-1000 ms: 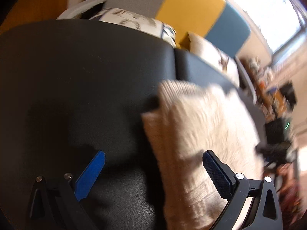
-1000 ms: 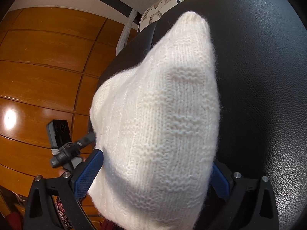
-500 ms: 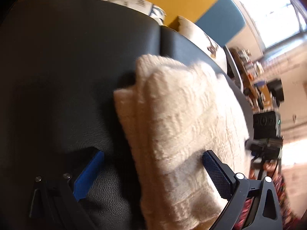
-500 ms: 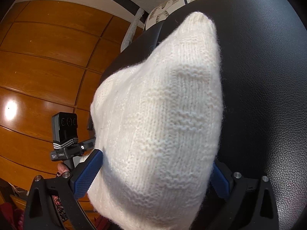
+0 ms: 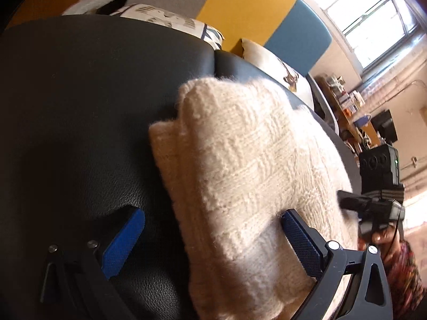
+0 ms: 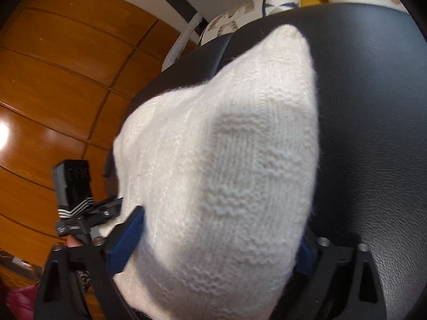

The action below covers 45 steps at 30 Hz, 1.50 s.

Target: Fold clothes

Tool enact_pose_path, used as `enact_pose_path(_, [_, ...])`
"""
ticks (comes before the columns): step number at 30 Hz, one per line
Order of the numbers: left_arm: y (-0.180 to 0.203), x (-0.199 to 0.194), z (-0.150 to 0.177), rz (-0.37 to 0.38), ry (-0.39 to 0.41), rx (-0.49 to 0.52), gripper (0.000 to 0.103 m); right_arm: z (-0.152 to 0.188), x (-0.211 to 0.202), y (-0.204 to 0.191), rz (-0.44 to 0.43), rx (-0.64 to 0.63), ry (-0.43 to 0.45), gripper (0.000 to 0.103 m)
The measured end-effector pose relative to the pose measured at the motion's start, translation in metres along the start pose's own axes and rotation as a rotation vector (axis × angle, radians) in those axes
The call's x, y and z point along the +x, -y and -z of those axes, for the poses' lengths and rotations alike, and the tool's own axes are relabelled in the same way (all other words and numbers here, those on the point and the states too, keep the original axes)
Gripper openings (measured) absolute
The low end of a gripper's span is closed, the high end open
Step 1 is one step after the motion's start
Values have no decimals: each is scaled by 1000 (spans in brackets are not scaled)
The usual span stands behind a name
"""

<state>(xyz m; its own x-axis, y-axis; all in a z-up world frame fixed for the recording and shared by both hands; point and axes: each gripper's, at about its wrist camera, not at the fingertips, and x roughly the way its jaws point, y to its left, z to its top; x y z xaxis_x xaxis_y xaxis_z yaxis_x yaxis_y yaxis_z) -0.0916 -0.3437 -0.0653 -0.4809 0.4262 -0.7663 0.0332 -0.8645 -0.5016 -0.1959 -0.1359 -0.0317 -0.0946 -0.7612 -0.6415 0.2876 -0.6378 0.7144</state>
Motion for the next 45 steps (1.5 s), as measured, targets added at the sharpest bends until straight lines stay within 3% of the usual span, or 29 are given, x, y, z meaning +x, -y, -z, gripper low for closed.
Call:
enact_pose_path(2, [0,-1,5,84,-15,-47,59,3,-2,4,-23,42,24,70])
enact_pose_path(4, [0,0,10,113,-22,-96,54,6,-4,4,-25,59,47,65])
enact_pose_path(11, [35,-17,24,5,75,29,38,18,-15,-25,59,-3,115,56])
enact_pose_path(17, [25,-52,45,16,154,-21,35,17,-29,-55,70,-104,148,53])
enact_pose_path(21, [18,-80,51,-21,240,-37,35,-3,-9,-97,48,-208,115,53])
enact_pose_path(29, [-51,-157,55,-203,434,-143,35,-70,95,-202,-20,-452,-23,53])
enact_pose_path(35, [-119,-179,59,-383,486,-324,35,-116,205,-266,-40,-598,-130,53])
enact_pose_path(41, [-157,-169,51,-550,504,-392,35,-133,250,-251,-3,-650,-188,53])
enact_pose_path(45, [-177,-165,54,-561,526,-370,34,-150,271,-234,5,-630,-216,57])
